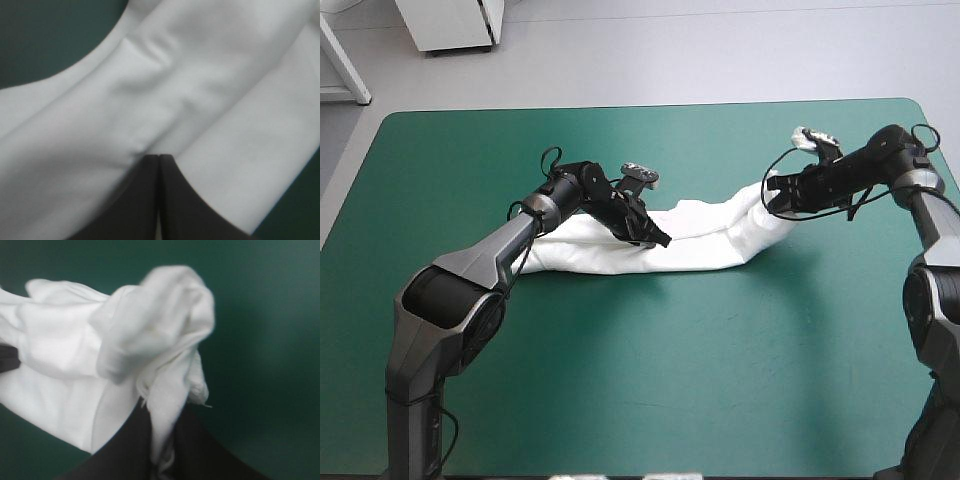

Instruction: Fold the cloth

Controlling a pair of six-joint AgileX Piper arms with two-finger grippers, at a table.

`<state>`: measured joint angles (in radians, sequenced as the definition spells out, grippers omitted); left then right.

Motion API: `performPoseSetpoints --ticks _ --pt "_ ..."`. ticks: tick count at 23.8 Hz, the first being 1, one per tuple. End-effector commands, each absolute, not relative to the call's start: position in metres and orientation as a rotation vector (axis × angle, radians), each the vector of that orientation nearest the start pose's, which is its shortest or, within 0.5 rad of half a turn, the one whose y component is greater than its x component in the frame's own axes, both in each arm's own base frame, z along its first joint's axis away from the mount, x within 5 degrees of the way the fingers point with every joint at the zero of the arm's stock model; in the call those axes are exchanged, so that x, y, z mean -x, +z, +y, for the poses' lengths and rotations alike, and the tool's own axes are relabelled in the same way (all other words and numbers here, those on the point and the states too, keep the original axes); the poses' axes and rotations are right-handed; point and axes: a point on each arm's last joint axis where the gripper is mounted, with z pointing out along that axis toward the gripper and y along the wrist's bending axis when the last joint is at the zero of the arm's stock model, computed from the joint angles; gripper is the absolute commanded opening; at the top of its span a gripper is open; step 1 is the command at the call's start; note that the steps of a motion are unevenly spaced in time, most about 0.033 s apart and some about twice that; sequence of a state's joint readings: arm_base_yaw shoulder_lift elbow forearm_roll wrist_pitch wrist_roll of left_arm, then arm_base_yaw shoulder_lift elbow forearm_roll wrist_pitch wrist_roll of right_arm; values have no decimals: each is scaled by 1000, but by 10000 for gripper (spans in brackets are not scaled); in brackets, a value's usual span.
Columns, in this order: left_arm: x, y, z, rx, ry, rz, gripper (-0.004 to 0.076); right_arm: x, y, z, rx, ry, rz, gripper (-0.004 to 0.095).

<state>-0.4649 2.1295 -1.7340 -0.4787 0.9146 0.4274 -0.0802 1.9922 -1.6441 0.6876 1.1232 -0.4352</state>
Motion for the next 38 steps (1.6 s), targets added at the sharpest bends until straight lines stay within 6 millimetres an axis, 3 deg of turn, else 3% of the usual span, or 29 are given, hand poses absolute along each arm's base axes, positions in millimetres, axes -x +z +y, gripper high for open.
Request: performPoseSetpoints --ticks 1,8,14,16,18,22,23,24,28,33,38 --pt "-394 234 -237 -887 -600 2549 -9 -408 326 20 194 804 2501 -16" --pt "-394 233 -236 -867 -585 2570 -9 -390 369 20 221 784 2392 -17" --pt "-394 234 -236 -863 -582 2568 -9 -386 375 23 235 821 2381 -17" --pt "-394 243 -233 -887 -554 2554 -9 -386 375 23 234 823 2380 -17" --pt "-392 272 -225 -907 -453 2523 -9 -386 375 24 236 827 2379 -17" --pt "-369 383 -186 -839 -227 2322 -9 -385 383 38 252 973 2291 -17" --pt "-364 398 -176 -815 -208 2295 -9 -385 385 44 258 1010 2276 -17" --pt "-354 422 -153 -757 -174 2255 -9 -384 388 54 272 1053 2247 -17" --pt "-321 477 -76 -517 -72 2190 -9 -381 393 104 342 1135 2177 -16" --pt "-284 513 -38 -383 -12 2099 -9 -380 396 152 360 1165 2099 -17" --pt "-266 522 -34 -372 -8 2064 -9 -383 385 206 469 1228 2094 -16"
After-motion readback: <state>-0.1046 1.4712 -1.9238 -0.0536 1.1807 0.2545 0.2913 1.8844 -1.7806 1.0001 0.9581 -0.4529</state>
